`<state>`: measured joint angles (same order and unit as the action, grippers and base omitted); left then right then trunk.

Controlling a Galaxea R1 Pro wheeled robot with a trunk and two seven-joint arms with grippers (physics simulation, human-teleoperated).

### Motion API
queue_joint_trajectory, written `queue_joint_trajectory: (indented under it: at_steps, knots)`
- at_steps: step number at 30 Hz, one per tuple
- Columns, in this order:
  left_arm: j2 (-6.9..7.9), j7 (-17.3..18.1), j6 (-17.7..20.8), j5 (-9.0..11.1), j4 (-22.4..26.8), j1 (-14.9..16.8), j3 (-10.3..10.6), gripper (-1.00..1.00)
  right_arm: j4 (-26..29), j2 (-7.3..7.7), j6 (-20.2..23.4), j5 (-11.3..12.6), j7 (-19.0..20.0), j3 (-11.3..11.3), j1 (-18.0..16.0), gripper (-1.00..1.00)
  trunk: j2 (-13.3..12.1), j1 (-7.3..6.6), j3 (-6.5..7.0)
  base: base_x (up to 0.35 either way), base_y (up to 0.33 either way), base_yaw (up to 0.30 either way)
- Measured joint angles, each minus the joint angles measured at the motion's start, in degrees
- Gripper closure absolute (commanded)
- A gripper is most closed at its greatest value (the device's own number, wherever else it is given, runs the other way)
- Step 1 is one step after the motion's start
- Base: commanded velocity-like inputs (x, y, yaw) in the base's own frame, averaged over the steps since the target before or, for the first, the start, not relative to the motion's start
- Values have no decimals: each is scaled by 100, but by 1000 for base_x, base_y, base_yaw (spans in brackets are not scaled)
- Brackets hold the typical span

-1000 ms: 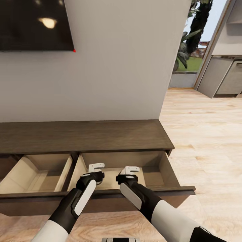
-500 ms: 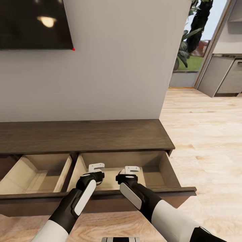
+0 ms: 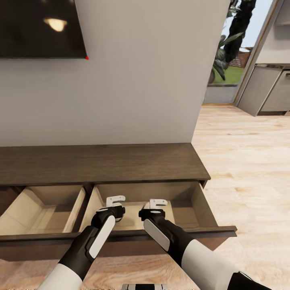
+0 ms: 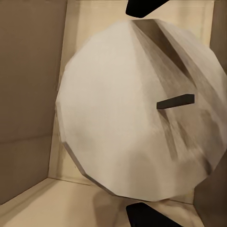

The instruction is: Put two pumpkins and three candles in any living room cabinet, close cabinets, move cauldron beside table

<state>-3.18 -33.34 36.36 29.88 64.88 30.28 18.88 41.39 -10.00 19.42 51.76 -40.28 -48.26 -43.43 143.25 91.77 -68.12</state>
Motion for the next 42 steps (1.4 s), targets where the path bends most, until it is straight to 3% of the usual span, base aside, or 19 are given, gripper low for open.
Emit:
queue_joint_trajectory:
  at_steps: [8, 15, 36, 37, 42]
  knots:
    - [0, 9, 43, 13, -1, 1, 1, 100, 5, 0, -9, -8, -14, -3, -5, 100, 6, 10, -89, 0, 0, 0]
    - [-1, 9, 49, 13, -8, 1, 0, 100, -63, 0, -78, -19, 29, -2, -247, 100, 6, 10, -89, 0, 0, 0]
    - [0, 13, 48, 14, 28, 1, -7, 100, -161, 0, -96, -17, 84, -3, -256, 100, 11, 20, -178, 0, 0, 0]
    - [0, 13, 49, 17, 31, 1, -9, 100, -161, 0, -96, -19, 84, -2, -256, -100, 11, 20, -178, 0, 0, 0]
    - [0, 19, 50, 23, 35, 1, -45, 100, -161, 0, -89, -16, 83, -2, -256, -100, 11, 20, -178, 0, 0, 0]
